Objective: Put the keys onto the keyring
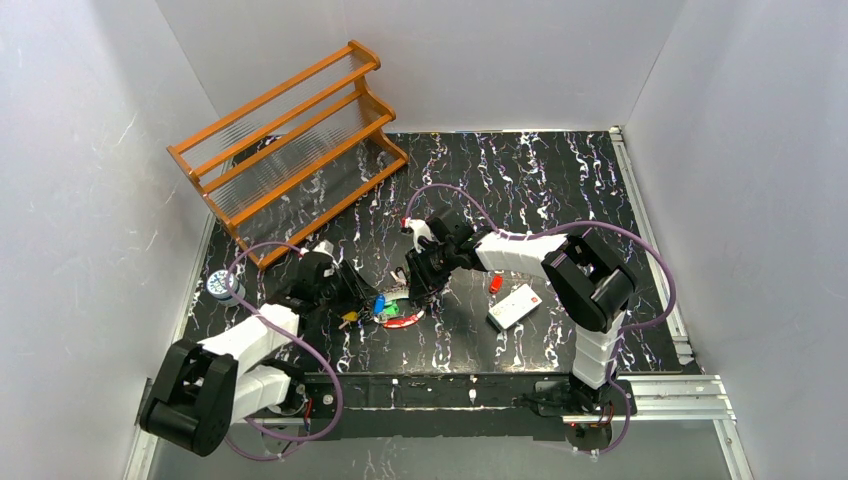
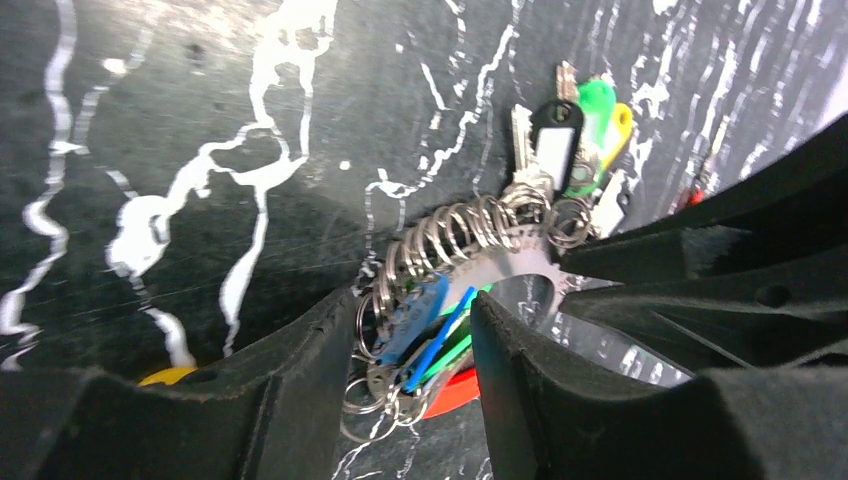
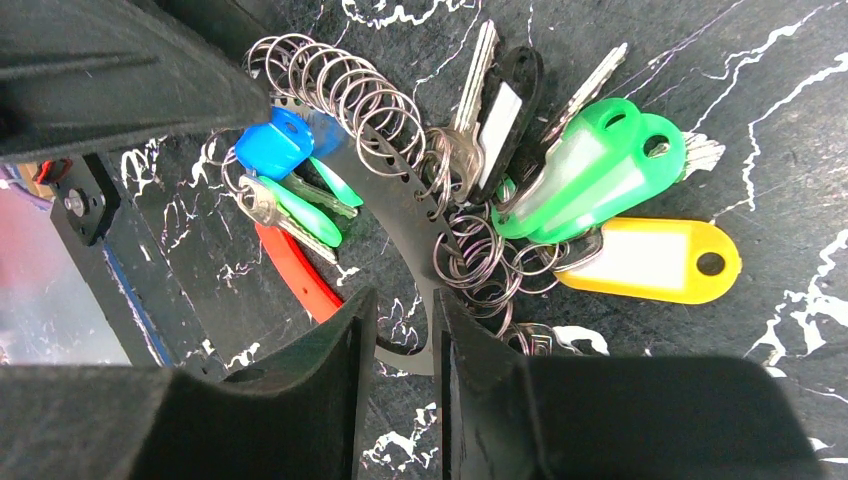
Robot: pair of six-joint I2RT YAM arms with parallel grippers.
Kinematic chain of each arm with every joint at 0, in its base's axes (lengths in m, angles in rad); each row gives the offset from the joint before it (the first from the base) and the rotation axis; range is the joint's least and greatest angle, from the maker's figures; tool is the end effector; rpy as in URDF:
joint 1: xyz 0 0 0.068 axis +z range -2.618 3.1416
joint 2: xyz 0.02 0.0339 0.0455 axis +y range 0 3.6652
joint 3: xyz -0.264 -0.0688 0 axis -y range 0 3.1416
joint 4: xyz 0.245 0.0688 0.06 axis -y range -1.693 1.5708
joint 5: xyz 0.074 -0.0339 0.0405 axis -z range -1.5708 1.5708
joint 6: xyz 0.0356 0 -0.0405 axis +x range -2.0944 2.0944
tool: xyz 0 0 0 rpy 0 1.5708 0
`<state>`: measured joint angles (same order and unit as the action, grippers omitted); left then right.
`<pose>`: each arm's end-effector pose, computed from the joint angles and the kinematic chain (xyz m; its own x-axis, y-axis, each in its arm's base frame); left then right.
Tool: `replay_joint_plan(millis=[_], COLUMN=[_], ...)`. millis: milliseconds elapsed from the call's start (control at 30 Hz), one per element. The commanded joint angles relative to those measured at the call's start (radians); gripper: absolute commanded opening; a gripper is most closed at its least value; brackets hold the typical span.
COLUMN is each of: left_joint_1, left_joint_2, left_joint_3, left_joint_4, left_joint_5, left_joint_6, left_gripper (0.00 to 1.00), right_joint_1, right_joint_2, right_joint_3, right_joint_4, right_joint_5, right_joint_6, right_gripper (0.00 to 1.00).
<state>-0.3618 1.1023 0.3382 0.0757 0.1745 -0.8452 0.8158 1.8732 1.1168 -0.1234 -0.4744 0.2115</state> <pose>0.1881 -0.0778 0.1536 -0.7489 -0.5043 -0.4299 -0.1300 0.7479 -0.6509 0.2522 0.2918 0.1596 -0.6942 -0.4652 -0.5492 -0.7176 0.5065 0.4780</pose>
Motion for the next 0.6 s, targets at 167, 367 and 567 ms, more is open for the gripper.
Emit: replay_joint_plan(millis=[167,367,567], left_joint_1=[-0.005,-0.005,-0.005], left_joint_2=[0.045,-0.022,-0.077], left_joint_3=[-0.056,0.002,-0.020], left_joint_4=[0.207,0.214,0.249], left_joint_5=[0.175,0.163,0.158], left_joint_6=[-0.145,-0.139,-0.143], left_gripper=[0.44,0.42,0.40], right_joint_1=[0.005,0.004,0.004], right_joint_2=[0.014,0.012,-0.001], right_joint_3=[0.028,0.028,0.028], right_joint_4=[0.014,0.015,0.021], right_joint_5=[-0.013,-0.012,-0.011], right_joint_6=[0.006,0.006,0.005], right_gripper=[0.35,0.35,0.35])
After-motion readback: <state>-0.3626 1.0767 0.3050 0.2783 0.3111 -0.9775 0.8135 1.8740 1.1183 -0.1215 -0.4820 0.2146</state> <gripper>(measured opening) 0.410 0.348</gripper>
